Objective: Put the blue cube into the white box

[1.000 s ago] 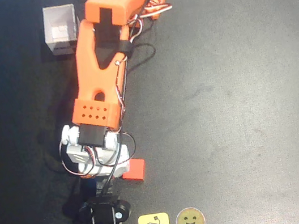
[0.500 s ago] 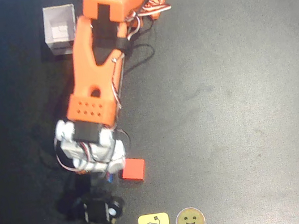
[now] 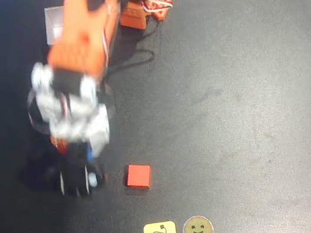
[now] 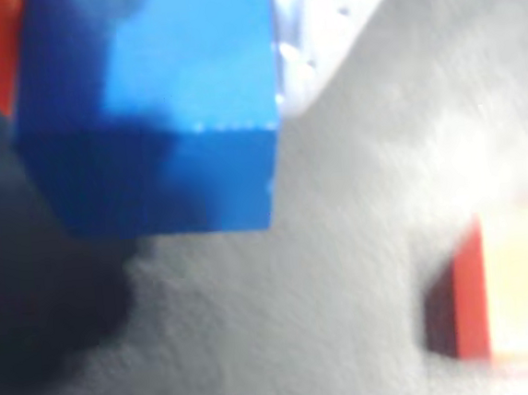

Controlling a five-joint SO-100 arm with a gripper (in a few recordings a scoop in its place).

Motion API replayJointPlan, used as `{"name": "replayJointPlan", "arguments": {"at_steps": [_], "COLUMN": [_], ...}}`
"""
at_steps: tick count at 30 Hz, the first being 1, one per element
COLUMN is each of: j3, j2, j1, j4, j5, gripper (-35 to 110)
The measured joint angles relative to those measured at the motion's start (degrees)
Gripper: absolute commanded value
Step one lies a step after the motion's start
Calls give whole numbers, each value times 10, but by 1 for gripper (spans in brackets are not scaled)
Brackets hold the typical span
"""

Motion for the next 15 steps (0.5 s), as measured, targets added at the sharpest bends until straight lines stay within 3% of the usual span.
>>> {"name": "replayJointPlan", "arguments": {"at_steps": [15], "j3": [272], "j2": [359], "j1": [125], "j4": [30], "j5": [-92], "gripper": [0]}}
